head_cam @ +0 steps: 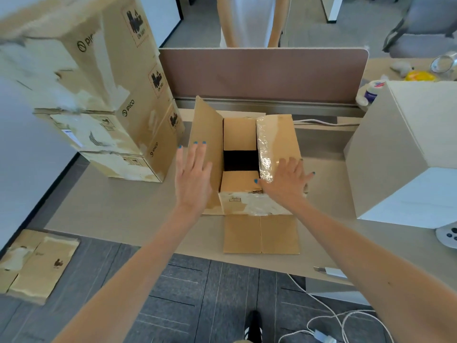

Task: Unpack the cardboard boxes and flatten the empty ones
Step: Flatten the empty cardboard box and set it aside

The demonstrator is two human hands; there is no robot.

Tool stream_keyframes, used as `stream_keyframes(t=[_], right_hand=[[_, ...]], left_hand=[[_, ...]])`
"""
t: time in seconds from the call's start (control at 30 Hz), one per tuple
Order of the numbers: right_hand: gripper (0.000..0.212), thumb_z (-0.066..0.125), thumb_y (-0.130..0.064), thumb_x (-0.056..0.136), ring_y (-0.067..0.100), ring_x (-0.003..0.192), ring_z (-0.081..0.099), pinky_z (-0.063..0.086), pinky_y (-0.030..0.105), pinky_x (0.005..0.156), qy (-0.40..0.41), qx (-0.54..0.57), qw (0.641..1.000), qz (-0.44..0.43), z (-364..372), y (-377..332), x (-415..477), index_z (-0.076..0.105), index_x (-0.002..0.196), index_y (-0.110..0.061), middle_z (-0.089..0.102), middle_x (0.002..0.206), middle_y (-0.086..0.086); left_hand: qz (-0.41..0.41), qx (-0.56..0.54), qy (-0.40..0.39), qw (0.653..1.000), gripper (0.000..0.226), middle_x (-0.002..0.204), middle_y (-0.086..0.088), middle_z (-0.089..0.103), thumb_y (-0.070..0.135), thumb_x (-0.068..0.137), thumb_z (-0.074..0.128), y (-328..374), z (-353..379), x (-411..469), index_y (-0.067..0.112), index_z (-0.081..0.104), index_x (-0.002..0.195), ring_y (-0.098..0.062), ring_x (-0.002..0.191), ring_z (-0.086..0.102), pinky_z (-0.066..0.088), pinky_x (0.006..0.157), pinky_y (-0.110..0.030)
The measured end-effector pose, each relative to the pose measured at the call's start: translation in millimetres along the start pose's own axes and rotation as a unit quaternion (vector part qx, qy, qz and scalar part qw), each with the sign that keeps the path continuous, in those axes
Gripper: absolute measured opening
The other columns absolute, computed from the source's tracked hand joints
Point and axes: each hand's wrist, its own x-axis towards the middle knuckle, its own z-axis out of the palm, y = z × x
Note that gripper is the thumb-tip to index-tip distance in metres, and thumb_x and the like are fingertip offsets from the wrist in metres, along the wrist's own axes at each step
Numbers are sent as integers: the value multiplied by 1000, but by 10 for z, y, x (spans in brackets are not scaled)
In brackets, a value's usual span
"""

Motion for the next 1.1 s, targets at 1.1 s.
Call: stream_keyframes(t=[1.1], right_hand=[[69, 54, -43, 86, 34, 141, 17, 28, 59, 105, -49, -26, 997, -47, -164, -25, 143, 27, 141, -10, 22, 150, 11]], left_hand=[[-153, -358, -244, 888, 57, 154, -14, 21, 42, 96, 50, 366, 744, 82, 34, 25, 148, -43, 131, 39, 42, 94, -46]])
